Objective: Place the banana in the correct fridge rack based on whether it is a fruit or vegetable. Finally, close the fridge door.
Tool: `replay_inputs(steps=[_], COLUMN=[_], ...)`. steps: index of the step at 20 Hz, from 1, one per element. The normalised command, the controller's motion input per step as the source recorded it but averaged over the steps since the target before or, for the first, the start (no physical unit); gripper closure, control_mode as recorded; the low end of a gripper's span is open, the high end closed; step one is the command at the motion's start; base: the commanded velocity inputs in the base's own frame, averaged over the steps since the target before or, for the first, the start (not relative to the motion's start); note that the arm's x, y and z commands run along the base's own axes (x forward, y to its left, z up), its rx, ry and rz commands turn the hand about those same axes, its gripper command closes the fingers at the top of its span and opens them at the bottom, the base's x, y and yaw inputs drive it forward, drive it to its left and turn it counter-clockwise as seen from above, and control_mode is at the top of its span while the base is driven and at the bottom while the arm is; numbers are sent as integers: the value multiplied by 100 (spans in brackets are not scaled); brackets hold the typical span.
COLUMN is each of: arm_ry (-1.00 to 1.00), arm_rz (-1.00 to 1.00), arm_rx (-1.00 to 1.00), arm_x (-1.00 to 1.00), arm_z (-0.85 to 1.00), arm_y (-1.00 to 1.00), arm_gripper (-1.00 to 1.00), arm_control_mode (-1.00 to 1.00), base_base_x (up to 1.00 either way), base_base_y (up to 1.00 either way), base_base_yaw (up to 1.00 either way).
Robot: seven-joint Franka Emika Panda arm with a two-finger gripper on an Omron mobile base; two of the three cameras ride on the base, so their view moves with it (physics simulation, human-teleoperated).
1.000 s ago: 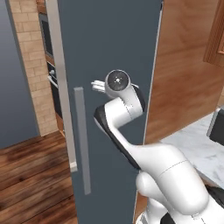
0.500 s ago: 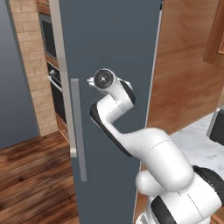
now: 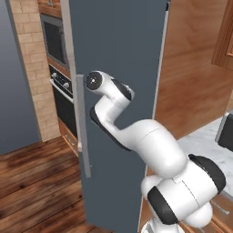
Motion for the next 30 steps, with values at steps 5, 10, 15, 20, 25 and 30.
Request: replay_inputs(steps=[5,10,15,20,25,30], arm_ry=[0,0,0,0,0,0], arm_rz=[-20,-18,-17,-19,-19,-19], arm_rx=[-1,0,0,0,0,0], arm_x=[40,23,13,7,0,0], arm_z=[-21,-22,-27,-25,-25,-29], arm_y=[-35,-47,-56,-58,-58,-52], arm_gripper=[-100,-100,-100,-100,-100,-100], arm_control_mode=[-100,-100,-100,-100,-100,-100], base_base_x=[0,0,0,0,0,0], base_base_y=[0,0,0,0,0,0], base_base_yaw=[0,0,0,0,0,0])
